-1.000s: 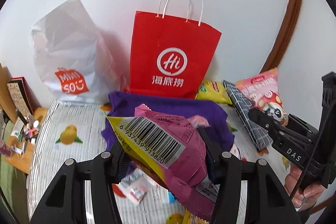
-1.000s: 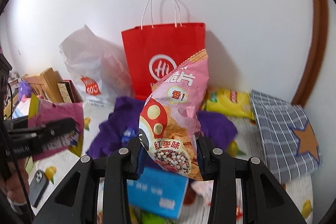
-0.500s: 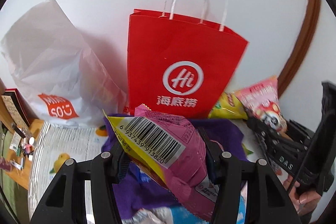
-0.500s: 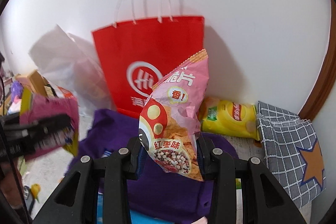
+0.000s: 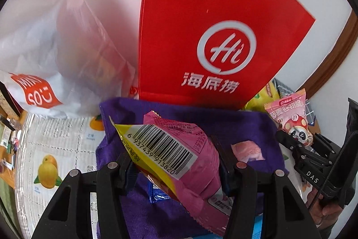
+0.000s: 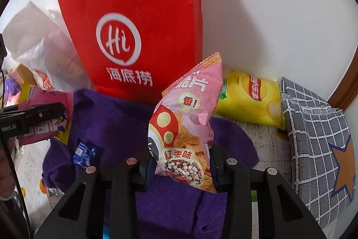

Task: Organize snacks
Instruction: 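Lower both held chip bags over the purple cloth, then open both grippers to drop the chip bags onto the purple cloth, then grasp the red gold-print packet with the right gripper while the left grasps the pink bear candy bar, then lift the red packet and pink candy bar and carry them toward the purple cloth, then lower the red packet and pink candy bar over the purple cloth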

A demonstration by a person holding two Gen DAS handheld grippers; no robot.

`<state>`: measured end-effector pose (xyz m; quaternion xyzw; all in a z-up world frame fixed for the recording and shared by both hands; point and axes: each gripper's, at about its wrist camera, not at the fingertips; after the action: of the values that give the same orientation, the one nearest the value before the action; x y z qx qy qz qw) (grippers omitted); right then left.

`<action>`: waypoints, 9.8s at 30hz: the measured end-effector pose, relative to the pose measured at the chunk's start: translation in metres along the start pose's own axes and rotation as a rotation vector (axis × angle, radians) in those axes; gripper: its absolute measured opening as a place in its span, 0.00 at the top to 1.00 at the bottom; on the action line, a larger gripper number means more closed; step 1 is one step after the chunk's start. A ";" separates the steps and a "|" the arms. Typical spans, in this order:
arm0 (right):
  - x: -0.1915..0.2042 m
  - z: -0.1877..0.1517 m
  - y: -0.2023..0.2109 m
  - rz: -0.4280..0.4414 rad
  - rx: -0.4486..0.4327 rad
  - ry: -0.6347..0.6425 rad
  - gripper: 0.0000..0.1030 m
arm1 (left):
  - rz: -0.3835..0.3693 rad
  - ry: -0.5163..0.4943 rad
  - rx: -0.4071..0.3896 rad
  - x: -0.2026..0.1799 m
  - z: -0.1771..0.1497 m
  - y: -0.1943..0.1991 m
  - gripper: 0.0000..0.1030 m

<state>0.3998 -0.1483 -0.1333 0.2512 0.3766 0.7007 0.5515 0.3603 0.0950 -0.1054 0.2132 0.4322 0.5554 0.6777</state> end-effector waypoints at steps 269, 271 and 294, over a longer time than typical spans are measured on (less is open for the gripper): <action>0.046 -0.138 0.197 -0.092 -0.194 -0.079 0.50 | -0.107 -0.103 -0.139 -0.049 -0.170 0.147 0.79; 0.043 -0.126 0.194 -0.089 -0.204 -0.078 0.50 | -0.096 -0.096 -0.141 -0.049 -0.157 0.144 0.79; 0.016 -0.018 0.122 -0.072 -0.196 -0.088 0.50 | -0.084 -0.057 -0.166 -0.049 -0.048 0.102 0.79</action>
<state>0.3106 -0.1505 -0.0471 0.2129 0.2904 0.7022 0.6142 0.2624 0.0698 -0.0359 0.1538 0.3738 0.5539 0.7279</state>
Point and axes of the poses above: each gripper's, at about its wrist camera, not at the fingertips, and y roughly against the way its jaws point, x to its left, z to its top, and after that the axes turned 11 degrees about -z, right-handed
